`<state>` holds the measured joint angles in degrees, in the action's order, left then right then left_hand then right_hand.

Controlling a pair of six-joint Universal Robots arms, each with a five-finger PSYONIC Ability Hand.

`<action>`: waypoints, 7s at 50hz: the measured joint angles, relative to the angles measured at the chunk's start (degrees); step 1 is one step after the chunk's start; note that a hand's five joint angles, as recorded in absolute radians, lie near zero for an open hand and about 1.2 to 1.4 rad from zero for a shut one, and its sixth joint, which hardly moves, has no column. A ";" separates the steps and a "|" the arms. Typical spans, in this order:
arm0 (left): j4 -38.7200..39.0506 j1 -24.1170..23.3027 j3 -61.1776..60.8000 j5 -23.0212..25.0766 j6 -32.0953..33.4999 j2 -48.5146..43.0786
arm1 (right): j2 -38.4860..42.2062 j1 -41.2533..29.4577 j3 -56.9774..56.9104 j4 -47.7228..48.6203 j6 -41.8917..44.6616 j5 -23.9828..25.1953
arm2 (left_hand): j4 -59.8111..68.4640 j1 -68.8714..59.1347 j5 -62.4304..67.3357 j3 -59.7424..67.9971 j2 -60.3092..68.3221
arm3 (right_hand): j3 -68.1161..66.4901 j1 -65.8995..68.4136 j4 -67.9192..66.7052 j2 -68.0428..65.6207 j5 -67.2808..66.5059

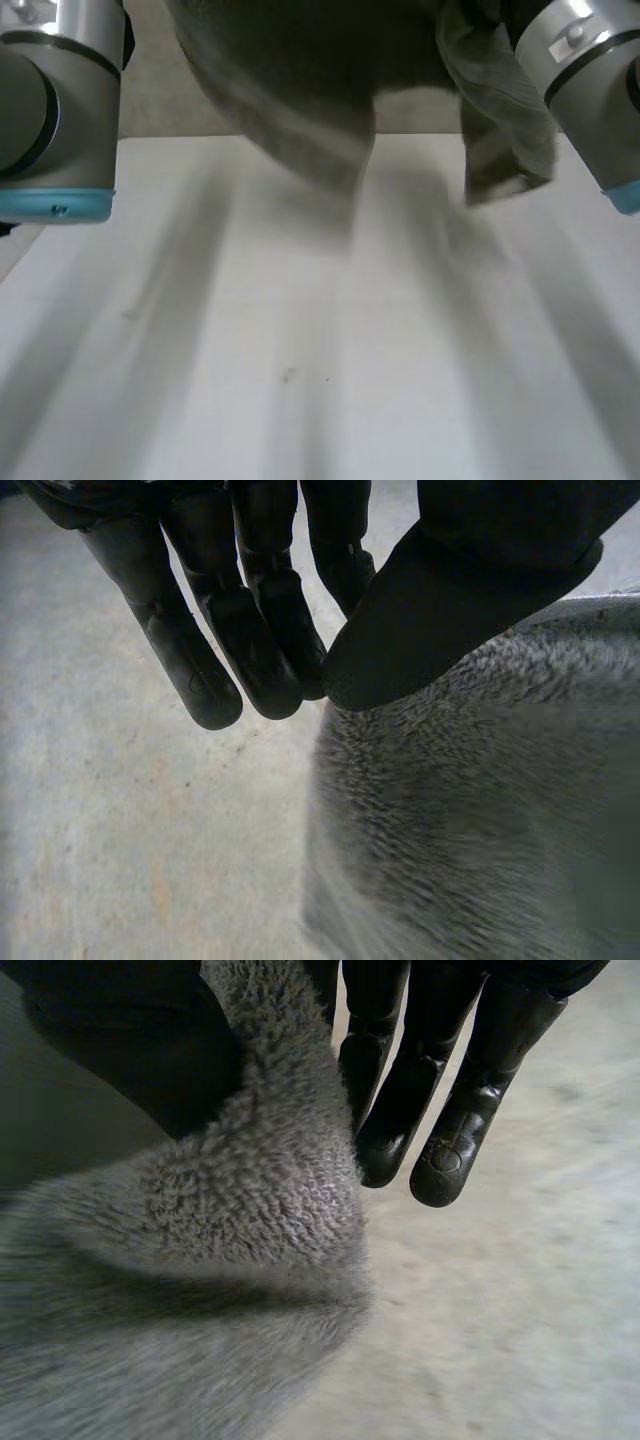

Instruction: Fold the towel.

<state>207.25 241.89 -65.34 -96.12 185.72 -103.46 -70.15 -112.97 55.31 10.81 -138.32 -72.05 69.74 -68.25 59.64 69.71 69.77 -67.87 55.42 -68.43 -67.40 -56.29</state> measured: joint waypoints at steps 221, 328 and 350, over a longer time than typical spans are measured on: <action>-7.38 -2.71 -42.24 12.00 3.52 -2.80 | -7.72 12.68 62.54 17.54 -2.89 -14.71 | -55.76 54.01 -55.72 -55.60 -55.81 | 0.30 -0.66 0.40 0.00 4.46; -10.46 2.38 -10.65 3.76 40.15 -8.70 | 4.64 6.72 10.27 -23.72 6.48 -8.14 | 0.00 0.40 -0.06 -0.02 -0.01 | -0.25 -0.66 -0.03 -0.33 4.46; 5.38 5.15 -6.32 8.45 31.08 -9.45 | 2.15 7.11 10.79 -4.70 1.62 5.25 | 0.00 -0.54 0.10 -0.02 -0.01 | -0.25 -0.66 -0.04 -0.33 4.46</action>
<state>212.63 247.04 -71.66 -87.66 216.80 -112.90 -68.00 -105.86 66.10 6.10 -136.70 -66.80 69.74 -68.79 59.74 69.69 69.77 -68.12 54.75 -68.47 -67.73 -51.83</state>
